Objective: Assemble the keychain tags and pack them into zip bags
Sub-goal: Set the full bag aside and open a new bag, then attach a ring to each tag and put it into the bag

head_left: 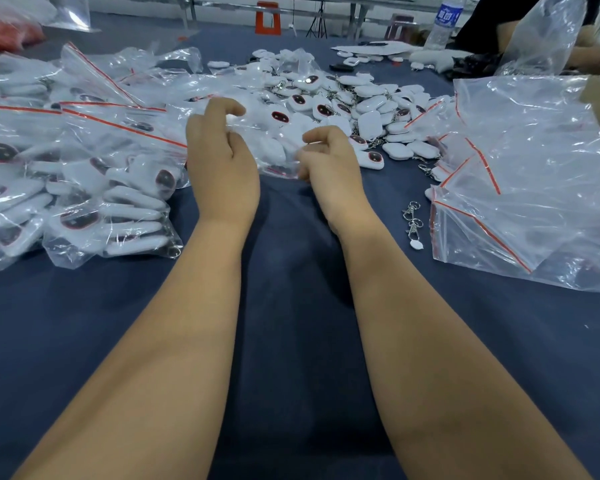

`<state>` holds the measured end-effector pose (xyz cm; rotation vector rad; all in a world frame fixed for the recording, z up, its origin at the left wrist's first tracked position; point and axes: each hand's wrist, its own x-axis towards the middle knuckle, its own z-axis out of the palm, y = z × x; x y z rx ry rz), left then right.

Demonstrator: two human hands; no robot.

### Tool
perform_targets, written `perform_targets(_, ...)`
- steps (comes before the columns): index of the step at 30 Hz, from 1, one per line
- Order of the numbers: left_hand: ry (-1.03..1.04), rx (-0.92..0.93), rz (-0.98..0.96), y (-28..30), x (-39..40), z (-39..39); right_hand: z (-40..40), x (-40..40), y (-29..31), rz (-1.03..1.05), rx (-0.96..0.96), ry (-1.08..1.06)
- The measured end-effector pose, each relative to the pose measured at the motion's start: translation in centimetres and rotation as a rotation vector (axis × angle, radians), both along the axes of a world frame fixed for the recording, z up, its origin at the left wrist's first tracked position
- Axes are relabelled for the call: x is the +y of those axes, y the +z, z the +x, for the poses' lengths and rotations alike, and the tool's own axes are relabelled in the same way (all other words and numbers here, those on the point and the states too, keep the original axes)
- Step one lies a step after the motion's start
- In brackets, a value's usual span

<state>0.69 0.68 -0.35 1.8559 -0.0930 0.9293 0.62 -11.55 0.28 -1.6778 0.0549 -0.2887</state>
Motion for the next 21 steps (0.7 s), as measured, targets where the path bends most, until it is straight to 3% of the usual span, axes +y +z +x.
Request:
perform_targets(4,0.135,0.000,-0.098,0.4,0.0,-0.1,-0.5,1.2,-0.2,-0.176,0.021,0.133)
perform_targets(8,0.279,0.018,-0.184,0.7,0.7,0.6,-0.1,0.8,-0.1,-0.128,0.002,0.142)
perform_targets(10,0.317,0.074,-0.103,0.6,0.9,1.0,0.5,0.7,-0.2,-0.378,0.005,0.080)
perform_targets(13,0.138,0.260,0.149,-0.1,0.4,1.8,1.2,1.0,-1.1,-0.928,0.035,0.049)
perform_targets(15,-0.038,0.378,0.221,-0.6,-0.1,2.1,1.3,1.2,-1.8,-1.086,0.027,0.073)
perform_targets(18,-0.080,0.414,0.259,-1.0,-0.1,2.2,1.4,1.3,-2.2,-1.136,-0.010,0.050)
perform_targets(21,-0.052,0.386,0.153,-0.9,-0.1,1.7,1.5,1.0,-1.8,-1.044,-0.046,-0.004)
